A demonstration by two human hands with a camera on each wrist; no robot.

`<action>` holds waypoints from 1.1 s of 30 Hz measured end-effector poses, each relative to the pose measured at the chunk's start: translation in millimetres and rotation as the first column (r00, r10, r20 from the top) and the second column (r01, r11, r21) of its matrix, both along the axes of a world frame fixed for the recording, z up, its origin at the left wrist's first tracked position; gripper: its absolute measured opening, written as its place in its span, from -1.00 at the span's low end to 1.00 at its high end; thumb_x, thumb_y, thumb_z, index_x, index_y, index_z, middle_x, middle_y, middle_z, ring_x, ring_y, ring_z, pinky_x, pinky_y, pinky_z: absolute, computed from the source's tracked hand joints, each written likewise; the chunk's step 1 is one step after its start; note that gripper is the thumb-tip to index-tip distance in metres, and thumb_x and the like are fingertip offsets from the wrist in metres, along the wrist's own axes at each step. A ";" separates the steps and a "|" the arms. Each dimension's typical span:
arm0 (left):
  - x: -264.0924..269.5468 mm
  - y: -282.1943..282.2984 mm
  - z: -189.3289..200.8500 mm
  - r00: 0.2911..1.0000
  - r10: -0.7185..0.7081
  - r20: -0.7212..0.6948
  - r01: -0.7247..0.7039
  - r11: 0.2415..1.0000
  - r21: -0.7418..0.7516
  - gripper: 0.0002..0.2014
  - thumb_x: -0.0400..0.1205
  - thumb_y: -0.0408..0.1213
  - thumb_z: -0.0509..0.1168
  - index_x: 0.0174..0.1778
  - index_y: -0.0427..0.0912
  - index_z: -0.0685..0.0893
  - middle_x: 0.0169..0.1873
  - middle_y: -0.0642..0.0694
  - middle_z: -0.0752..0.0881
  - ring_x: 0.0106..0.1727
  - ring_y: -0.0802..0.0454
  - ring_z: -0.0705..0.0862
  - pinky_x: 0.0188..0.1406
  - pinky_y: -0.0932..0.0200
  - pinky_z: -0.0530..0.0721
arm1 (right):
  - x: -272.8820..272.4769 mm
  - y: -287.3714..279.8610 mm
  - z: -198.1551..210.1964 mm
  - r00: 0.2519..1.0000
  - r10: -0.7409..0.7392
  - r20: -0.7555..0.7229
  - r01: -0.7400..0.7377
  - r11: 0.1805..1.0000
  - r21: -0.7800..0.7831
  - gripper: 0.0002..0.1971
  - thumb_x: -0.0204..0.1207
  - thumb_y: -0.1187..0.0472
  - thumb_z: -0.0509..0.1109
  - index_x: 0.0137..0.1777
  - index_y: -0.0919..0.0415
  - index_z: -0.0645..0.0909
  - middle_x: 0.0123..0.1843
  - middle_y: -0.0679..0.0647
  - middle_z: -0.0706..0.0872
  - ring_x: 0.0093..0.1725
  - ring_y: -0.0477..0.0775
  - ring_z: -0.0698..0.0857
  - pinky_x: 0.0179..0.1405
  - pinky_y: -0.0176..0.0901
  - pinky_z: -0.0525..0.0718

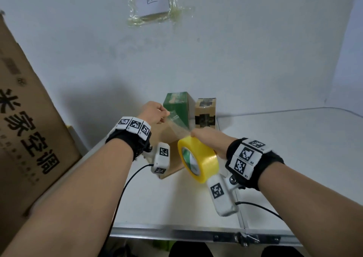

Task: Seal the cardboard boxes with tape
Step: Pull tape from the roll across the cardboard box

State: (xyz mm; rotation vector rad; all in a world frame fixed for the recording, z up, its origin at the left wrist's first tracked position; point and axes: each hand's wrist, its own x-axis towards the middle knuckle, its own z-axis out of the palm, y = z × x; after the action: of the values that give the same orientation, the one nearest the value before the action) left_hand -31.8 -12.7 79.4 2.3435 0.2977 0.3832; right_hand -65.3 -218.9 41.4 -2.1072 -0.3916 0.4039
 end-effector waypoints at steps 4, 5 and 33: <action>13.1 5.3 -7.2 0.998 0.013 -0.060 -0.009 0.998 0.068 -0.83 0.63 -0.26 0.40 -0.27 -0.21 0.69 -0.27 -0.20 0.75 -0.19 -0.11 0.71 0.12 -0.05 0.75 | 11.5 8.5 -6.1 0.998 -0.058 0.029 0.058 0.998 -0.015 -0.80 0.69 0.12 0.18 0.02 0.28 0.47 -0.28 0.03 0.44 -0.37 -0.09 0.39 -0.41 -0.29 0.37; 15.4 6.7 -10.0 0.997 0.024 -0.067 -0.019 0.997 0.072 -0.84 0.63 -0.26 0.40 -0.23 -0.24 0.70 -0.25 -0.20 0.75 -0.19 -0.11 0.70 0.13 -0.06 0.75 | 15.0 9.2 -7.4 0.997 -0.062 0.038 0.063 0.998 -0.020 -0.80 0.70 0.12 0.18 0.02 0.28 0.46 -0.30 0.01 0.43 -0.38 -0.10 0.38 -0.41 -0.32 0.36; 29.6 3.8 -49.5 0.970 0.155 -0.189 -0.100 0.956 0.275 -0.69 0.65 -0.11 0.37 0.25 -0.15 0.61 0.29 -0.25 0.54 0.30 -0.25 0.56 0.27 -0.03 0.53 | 38.5 11.2 -33.1 0.998 -0.059 0.003 0.059 0.998 0.017 -0.58 0.61 0.06 0.23 0.26 0.40 0.56 -0.05 0.19 0.64 -0.15 0.10 0.62 -0.31 -0.17 0.51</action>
State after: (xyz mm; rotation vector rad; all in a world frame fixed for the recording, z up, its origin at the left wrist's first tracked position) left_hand -2.2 -8.9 29.8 2.6407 0.5307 0.2497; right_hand -26.8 -207.7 8.2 -2.0980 -0.3326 0.3615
